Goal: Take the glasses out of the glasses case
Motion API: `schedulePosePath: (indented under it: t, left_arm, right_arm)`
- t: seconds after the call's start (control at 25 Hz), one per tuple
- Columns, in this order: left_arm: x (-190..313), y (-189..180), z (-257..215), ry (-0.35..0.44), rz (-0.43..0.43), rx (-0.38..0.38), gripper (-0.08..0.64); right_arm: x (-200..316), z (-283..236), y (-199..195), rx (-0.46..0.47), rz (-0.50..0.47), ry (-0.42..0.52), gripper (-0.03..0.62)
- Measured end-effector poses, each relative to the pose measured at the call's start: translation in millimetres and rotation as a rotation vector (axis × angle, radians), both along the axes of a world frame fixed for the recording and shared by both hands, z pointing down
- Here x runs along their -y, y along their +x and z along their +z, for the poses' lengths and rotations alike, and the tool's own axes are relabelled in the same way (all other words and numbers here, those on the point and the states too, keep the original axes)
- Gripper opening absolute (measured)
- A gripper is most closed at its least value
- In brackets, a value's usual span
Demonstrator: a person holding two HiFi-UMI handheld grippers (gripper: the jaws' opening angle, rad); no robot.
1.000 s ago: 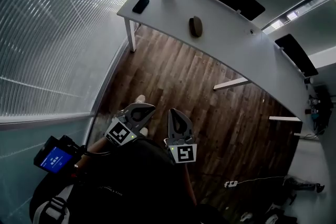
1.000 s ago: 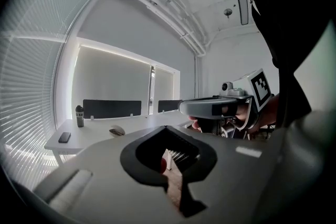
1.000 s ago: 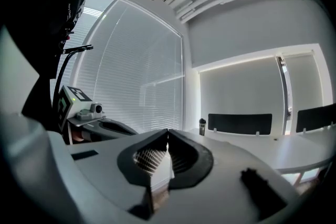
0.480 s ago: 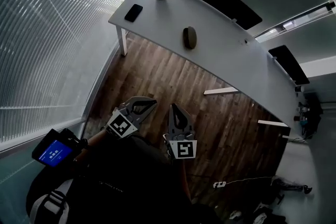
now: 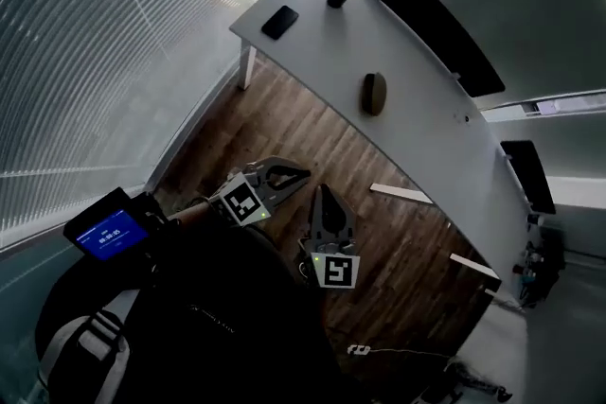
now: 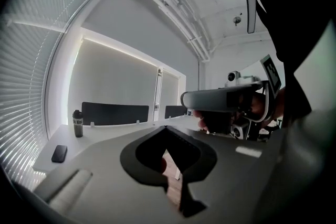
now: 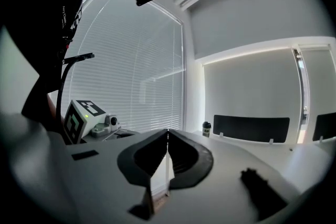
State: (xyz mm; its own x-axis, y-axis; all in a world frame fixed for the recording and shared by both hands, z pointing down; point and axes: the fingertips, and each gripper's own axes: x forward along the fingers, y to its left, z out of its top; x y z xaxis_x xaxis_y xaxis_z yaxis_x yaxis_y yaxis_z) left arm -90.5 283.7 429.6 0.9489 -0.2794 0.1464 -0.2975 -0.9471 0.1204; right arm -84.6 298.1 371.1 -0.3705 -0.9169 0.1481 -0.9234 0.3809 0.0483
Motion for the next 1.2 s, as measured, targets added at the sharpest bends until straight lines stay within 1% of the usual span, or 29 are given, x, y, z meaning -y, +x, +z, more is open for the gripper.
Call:
schedulePosePath:
  t: [0.08, 0.16, 0.28, 0.36, 0.48, 0.68, 0.84, 1.0, 1.12, 1.2]
  left_arm:
    - [12.5, -2.3, 12.1, 0.006, 0.005, 0.002, 0.006]
    - [25.8, -10.8, 21.1, 0.012, 0.006, 0.006, 0.006]
    - [53.7, -26.7, 13.0, 0.034, -0.013, -0.009, 0.006]
    - [71.8, -33.0, 12.3, 0.047, -0.025, -0.017, 0.006]
    - [85.8, -35.9, 22.6, 0.037, -0.024, -0.027, 0.006]
    - [91.5, -30.2, 27.7, 0.035, 0.020, -0.028, 0.006]
    - [89.6, -14.0, 24.5, 0.027, 0.047, -0.032, 0.006]
    - [74.5, 16.1, 29.5, 0.014, 0.099, 0.002, 0.006]
    - [69.7, 46.3, 30.7, 0.019, 0.128, 0.021, 0.006]
    - [70.2, 76.6, 34.3, 0.018, 0.137, 0.036, 0.006]
  right_arm:
    - [12.7, 7.8, -3.0, -0.009, 0.005, -0.004, 0.008]
    - [24.6, 11.4, -14.9, -0.022, -0.011, -0.008, 0.008]
    - [48.1, 9.2, -33.4, -0.033, -0.044, -0.002, 0.008]
    - [64.6, 11.2, -38.9, -0.036, -0.047, 0.009, 0.008]
    - [79.7, 19.6, -39.6, -0.029, -0.026, 0.016, 0.008]
    - [86.2, 25.3, -34.9, -0.034, 0.014, 0.006, 0.008]
    - [82.8, 26.2, -14.3, -0.025, 0.057, 0.009, 0.008]
    - [64.9, 33.7, 21.3, 0.002, 0.124, -0.015, 0.008]
    - [58.3, 38.9, 54.2, 0.030, 0.165, -0.029, 0.008]
    - [58.4, 44.1, 86.4, 0.040, 0.174, -0.035, 0.008]
